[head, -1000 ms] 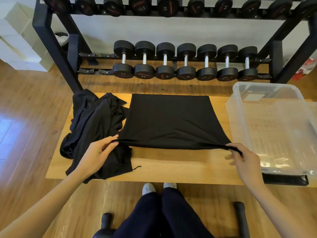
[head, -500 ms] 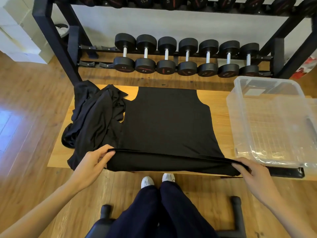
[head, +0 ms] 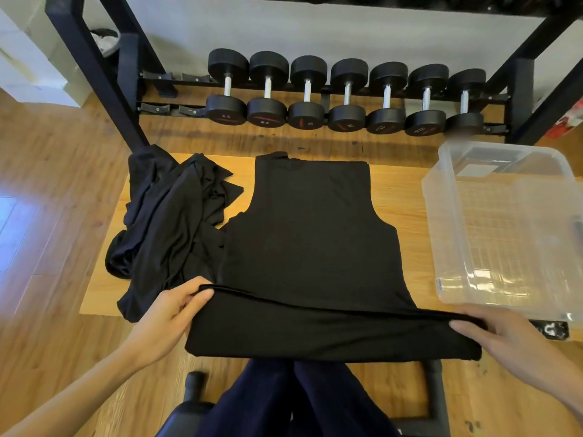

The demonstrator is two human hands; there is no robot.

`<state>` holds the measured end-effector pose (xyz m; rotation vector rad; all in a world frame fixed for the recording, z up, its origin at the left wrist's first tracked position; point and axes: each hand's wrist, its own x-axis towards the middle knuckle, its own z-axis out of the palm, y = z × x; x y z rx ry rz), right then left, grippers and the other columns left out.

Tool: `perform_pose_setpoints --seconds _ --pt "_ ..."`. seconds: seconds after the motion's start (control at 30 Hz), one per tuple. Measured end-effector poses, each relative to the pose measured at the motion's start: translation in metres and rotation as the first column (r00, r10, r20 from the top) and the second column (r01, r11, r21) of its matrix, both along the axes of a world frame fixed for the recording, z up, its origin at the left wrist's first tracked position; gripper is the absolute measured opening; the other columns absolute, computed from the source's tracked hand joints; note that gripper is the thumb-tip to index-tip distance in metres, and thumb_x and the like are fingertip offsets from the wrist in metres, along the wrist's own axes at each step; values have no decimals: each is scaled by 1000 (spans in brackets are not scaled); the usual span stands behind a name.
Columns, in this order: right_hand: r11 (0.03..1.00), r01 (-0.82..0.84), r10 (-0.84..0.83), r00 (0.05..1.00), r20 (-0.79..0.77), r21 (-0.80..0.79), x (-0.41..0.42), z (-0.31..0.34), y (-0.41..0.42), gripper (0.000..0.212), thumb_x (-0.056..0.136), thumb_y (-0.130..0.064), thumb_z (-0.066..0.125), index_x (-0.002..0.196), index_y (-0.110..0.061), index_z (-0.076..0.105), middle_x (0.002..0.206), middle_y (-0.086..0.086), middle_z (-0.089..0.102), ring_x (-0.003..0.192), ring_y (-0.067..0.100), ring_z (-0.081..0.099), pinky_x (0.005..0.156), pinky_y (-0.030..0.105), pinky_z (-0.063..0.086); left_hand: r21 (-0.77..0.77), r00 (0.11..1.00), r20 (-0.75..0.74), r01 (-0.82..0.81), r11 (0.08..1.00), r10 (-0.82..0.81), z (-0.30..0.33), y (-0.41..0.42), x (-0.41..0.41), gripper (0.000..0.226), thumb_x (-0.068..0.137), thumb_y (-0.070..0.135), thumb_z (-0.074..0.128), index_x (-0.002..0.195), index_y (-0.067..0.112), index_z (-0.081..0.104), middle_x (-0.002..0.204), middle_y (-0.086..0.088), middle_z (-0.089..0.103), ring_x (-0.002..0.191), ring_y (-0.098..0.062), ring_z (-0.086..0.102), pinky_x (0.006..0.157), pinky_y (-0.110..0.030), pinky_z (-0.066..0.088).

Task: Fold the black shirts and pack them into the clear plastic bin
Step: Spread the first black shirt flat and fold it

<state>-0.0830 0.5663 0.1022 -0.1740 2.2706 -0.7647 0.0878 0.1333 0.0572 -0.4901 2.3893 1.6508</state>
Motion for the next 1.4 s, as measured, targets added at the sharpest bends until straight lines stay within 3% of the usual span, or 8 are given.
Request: perform_pose_setpoints --seconds 0.3,0.53,0.67,0.73,0.87,1.07,1.27,1.4 --pt "977 155 -177 972 -155 -146 -86 -2 -65 12 94 -21 59 90 -21 70 84 -2 69 85 9 60 67 24 44 -130 972 -185 -172 976 147 3 -17 -80 16 100 22 42 98 22 58 71 6 64 67 -6 62 58 -9 43" --pt "895 330 -383 914 -136 -301 -151 -19 -106 10 95 -23 58 101 -23 67 89 -6 67 82 4 59 67 17 43 -145 945 -257 -246 958 203 -9 -41 -153 20 101 31 39 96 22 56 74 -1 57 66 -9 54 59 -20 40" --pt "871 382 -440 886 -148 -308 -192 -43 -121 10 96 -33 57 96 -26 64 88 -7 65 84 6 59 70 24 49 -150 939 -247 -282 948 241 -23 -58 -195 29 104 31 39 97 6 53 86 -29 54 76 -43 54 64 -48 44" --pt "868 394 -454 876 -162 -301 -210 -60 -126 13 95 -36 57 89 -28 64 87 -4 66 83 8 59 73 28 49 -153 934 -237 -309 939 269 -32 -65 -215 33 104 34 40 91 5 50 81 -31 50 69 -40 50 64 -56 45" --pt "861 401 -467 867 -175 -312 -238 -90 -135 14 97 -30 55 95 -21 65 81 -5 63 76 6 58 64 24 48 -190 922 -186 -372 908 339 -54 -73 -250 39 104 35 40 89 0 48 69 -11 48 64 -24 47 66 -54 48" --pt "869 409 -473 853 -220 -279 -266 -132 -151 18 96 -32 56 104 -21 68 92 -5 68 91 12 62 88 39 53 -264 907 -145 -421 868 396 -86 -74 -281 41 104 33 40 80 1 41 63 -3 40 61 -15 37 59 -36 31" --pt "897 413 -442 844 -305 -158 -279 -160 -160 33 97 -34 55 93 -4 67 84 8 62 83 21 55 71 31 40 -326 867 -68 -487 810 494 -112 -70 -295 30 105 30 38 92 7 51 72 0 51 65 -11 45 69 -33 37" --pt "891 448 -445 825 -350 -77 -280 -171 -159 42 95 -38 56 90 3 64 85 17 62 82 31 56 68 33 39 -288 849 17 -502 816 528 -120 -68 -295 33 104 30 42 127 9 52 109 -4 65 96 -15 57 83 -28 41"
